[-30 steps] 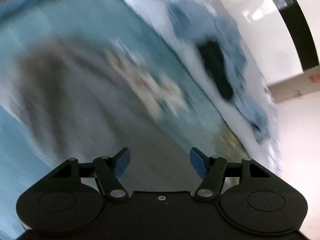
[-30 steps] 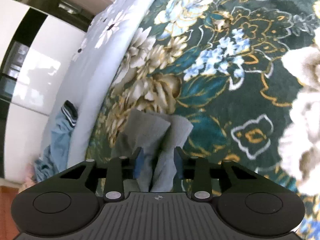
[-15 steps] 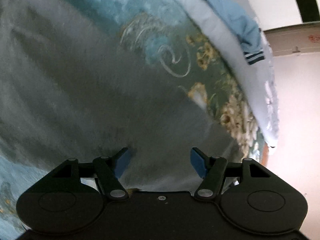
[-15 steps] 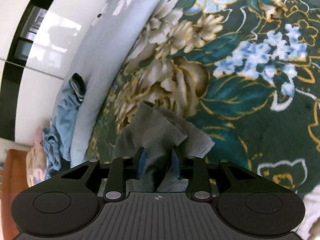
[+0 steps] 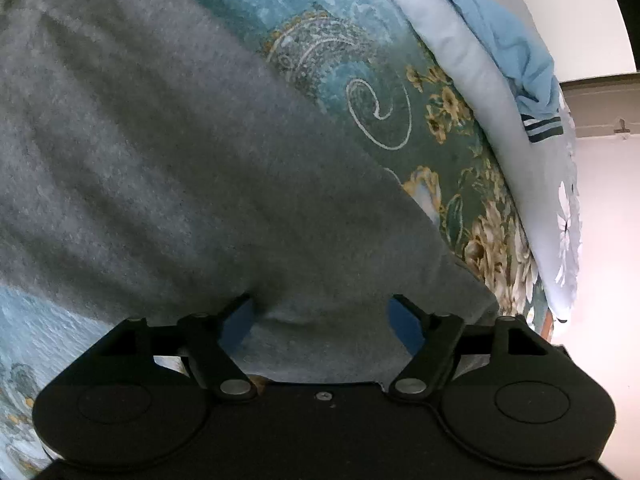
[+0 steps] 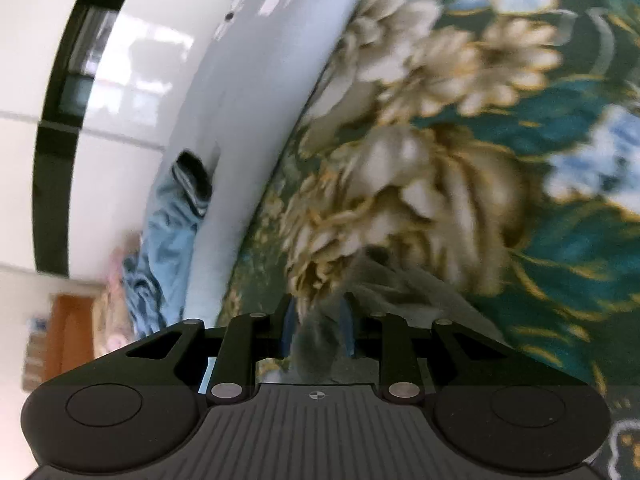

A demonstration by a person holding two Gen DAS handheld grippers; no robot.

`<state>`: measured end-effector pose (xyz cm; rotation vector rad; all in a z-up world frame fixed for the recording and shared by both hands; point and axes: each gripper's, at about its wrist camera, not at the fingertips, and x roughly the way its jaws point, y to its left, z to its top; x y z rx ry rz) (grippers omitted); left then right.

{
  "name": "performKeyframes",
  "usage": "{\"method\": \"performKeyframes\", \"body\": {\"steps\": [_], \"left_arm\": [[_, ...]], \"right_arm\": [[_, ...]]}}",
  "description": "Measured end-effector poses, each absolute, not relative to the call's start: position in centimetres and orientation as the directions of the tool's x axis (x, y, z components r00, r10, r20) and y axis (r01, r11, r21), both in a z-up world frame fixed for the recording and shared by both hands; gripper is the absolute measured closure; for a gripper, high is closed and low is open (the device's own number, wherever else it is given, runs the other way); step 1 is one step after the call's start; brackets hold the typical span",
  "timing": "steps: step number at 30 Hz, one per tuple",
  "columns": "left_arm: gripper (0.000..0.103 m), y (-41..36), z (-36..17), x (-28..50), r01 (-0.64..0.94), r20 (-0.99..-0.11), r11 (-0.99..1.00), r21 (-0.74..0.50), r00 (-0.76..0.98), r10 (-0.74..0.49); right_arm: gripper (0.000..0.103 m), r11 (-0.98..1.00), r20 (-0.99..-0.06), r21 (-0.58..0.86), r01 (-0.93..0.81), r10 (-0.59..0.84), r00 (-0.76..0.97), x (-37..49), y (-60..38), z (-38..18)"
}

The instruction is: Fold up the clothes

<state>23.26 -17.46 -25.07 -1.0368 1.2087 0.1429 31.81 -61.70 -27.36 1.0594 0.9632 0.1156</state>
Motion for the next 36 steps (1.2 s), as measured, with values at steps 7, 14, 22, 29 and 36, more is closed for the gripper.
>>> {"method": "performKeyframes", "body": {"steps": [7,14,22,29,36], "left_arm": [[0.026,-17.4,-25.1,23.6,-0.606,-0.815,0.545,-0.579,0.399,-0.421],[0.021,-17.5,-25.4,23.9,-0.611,-0.809,0.532,-0.586,0.404,-0.428],[0.021,-17.1,-25.5,23.9,-0.607,-0.798,0.522,-0.599,0.400,-0.450],[0.020,-16.9,-25.7,23.8,-0.605,-0.788,0.510,-0.611,0.407,-0.462],[0.020,-16.6,-25.8,23.7,-0.605,-0.777,0.495,-0.624,0.412,-0.476]], "right_arm": [[0.081,0.555,-0.600,0.771,0.312,0.467,0.650,29.0,-63.6,-24.5],[0.081,0.541,-0.682,0.722,0.432,0.446,0.580,25.4,-65.3,-26.7],[0.071,0.483,-0.679,0.733,0.480,0.470,0.564,26.1,-63.6,-29.2],[0.085,0.492,-0.675,0.734,0.468,0.456,0.580,26.7,-62.6,-28.7],[0.097,0.417,-0.628,0.773,0.479,0.397,0.669,24.2,-63.5,-26.9]]}}
